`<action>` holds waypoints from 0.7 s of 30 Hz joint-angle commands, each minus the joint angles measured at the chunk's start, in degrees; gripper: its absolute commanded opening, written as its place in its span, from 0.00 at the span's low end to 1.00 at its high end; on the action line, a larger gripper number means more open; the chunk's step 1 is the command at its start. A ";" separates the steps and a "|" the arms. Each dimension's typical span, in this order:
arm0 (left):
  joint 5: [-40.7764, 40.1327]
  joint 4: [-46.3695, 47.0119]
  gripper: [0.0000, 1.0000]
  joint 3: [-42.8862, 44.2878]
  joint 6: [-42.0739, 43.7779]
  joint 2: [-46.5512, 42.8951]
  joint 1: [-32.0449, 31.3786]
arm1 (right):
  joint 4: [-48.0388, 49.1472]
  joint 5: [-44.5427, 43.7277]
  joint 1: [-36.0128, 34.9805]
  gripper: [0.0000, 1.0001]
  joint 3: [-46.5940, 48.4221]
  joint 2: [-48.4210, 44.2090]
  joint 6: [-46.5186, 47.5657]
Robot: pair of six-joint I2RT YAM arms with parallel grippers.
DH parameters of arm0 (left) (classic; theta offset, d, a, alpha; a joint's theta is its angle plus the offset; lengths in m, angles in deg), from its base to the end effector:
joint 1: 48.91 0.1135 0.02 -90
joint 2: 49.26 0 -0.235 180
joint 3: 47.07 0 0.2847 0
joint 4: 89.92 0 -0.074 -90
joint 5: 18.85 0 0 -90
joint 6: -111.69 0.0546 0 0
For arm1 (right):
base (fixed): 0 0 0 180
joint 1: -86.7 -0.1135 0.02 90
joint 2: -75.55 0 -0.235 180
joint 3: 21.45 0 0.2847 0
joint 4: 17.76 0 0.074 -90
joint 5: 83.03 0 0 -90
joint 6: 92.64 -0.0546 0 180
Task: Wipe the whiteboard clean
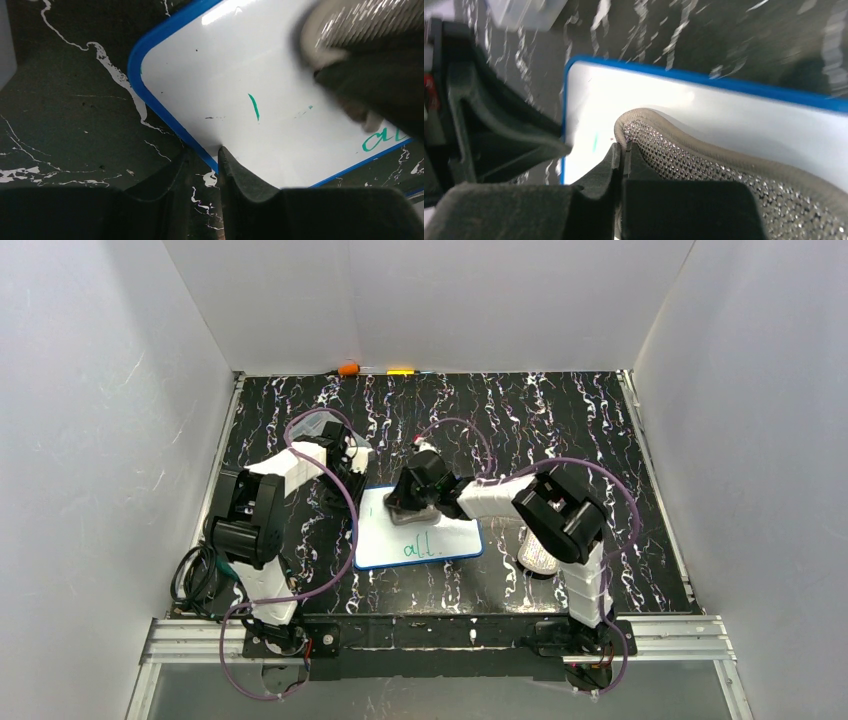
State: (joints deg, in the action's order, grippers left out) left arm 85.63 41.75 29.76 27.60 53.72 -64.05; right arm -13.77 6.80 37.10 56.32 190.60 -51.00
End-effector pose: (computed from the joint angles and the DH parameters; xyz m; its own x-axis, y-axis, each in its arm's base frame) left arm 0.3461 -0.1078 0.0948 -0.8925 0.3448 -0.2910 0.4115 0.8864 -0.2121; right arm 0.2941 0.3453 0.0834 -0.8043 0.2080 -0.5566 -0.2391 0.7443 0.6236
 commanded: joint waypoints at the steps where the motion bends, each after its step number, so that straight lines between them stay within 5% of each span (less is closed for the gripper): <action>1: 3.05 0.65 0.20 -2.59 -0.22 4.89 -1.30 | -1.62 6.80 -2.23 0.01 -1.49 1.05 -2.91; 9: 3.01 -0.31 0.06 -1.70 -0.12 5.59 -1.25 | 0.64 5.10 8.53 0.01 -16.33 -11.70 -3.03; 21: 3.38 -0.14 0.01 -1.20 -0.53 6.61 -1.23 | -2.86 11.24 -5.52 0.01 7.60 6.97 -5.20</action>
State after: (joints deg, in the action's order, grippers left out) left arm 89.93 41.16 30.85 26.05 55.66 -64.07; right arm -13.44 14.08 35.81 58.89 193.11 -54.91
